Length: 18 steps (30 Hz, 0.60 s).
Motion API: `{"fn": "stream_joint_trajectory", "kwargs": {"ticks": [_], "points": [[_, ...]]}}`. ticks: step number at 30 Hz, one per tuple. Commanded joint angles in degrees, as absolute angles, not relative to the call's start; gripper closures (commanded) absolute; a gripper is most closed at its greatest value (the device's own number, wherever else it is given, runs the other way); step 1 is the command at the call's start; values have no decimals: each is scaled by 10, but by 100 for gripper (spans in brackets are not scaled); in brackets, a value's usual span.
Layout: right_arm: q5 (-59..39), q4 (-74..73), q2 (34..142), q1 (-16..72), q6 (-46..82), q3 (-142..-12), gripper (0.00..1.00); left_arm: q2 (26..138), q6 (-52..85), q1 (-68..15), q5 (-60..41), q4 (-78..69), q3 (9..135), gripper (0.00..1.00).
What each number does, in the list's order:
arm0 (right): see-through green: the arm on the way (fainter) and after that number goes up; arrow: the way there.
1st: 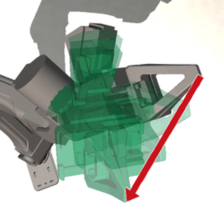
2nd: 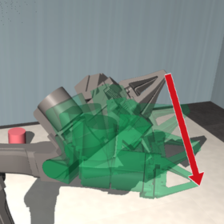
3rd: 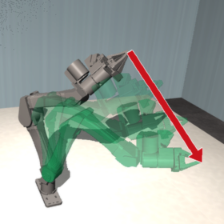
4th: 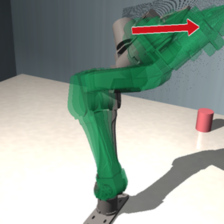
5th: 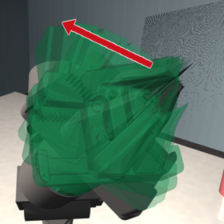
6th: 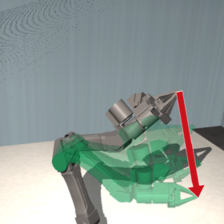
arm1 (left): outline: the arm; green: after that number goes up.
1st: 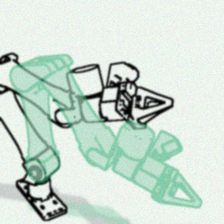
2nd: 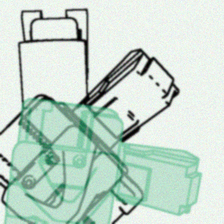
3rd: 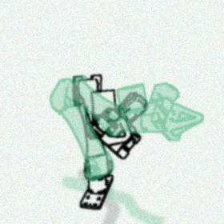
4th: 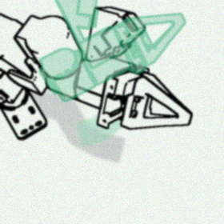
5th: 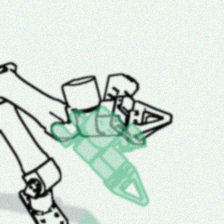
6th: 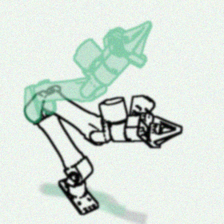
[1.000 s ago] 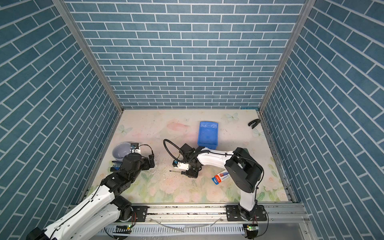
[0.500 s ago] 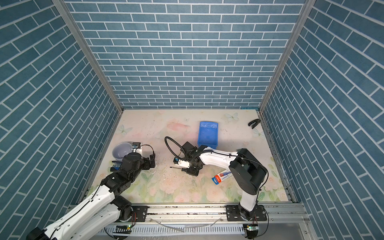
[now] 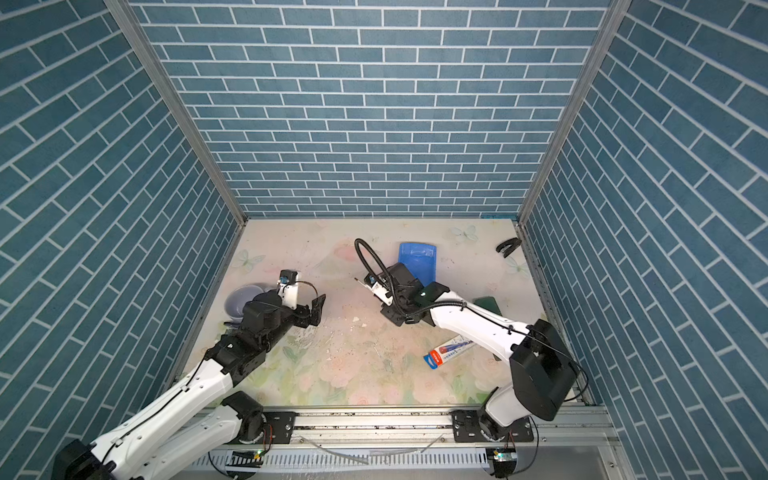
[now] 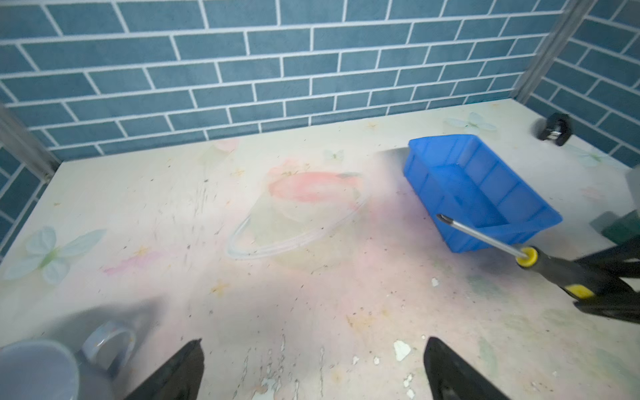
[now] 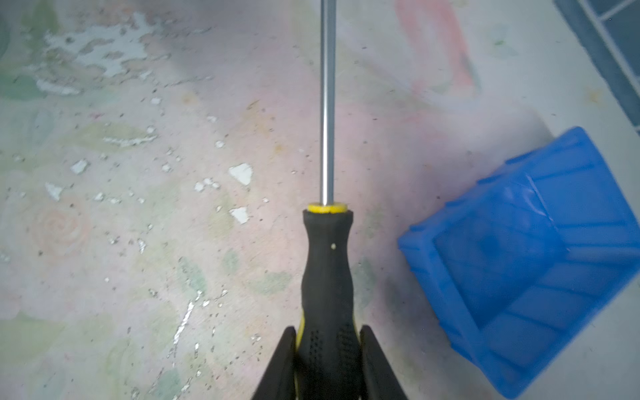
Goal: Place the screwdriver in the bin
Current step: 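Lift the screwdriver with the right gripper and carry it over the blue bin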
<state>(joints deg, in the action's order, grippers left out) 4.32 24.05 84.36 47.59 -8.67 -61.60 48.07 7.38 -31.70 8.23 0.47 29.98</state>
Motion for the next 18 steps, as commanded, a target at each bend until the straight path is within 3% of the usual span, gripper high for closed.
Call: {"fn": "stream_joint_trajectory", "kwargs": {"ticks": [1,7,18], "points": [[111,195,807,451,8,-594,100,502,50,-345,60,-47,318,0],[131,179,787,392,104,-595,100,569,27,-385,7,-113,340,0],[72,248,889,325,170,-690,100,638,-30,-430,-57,-153,374,0]]}}
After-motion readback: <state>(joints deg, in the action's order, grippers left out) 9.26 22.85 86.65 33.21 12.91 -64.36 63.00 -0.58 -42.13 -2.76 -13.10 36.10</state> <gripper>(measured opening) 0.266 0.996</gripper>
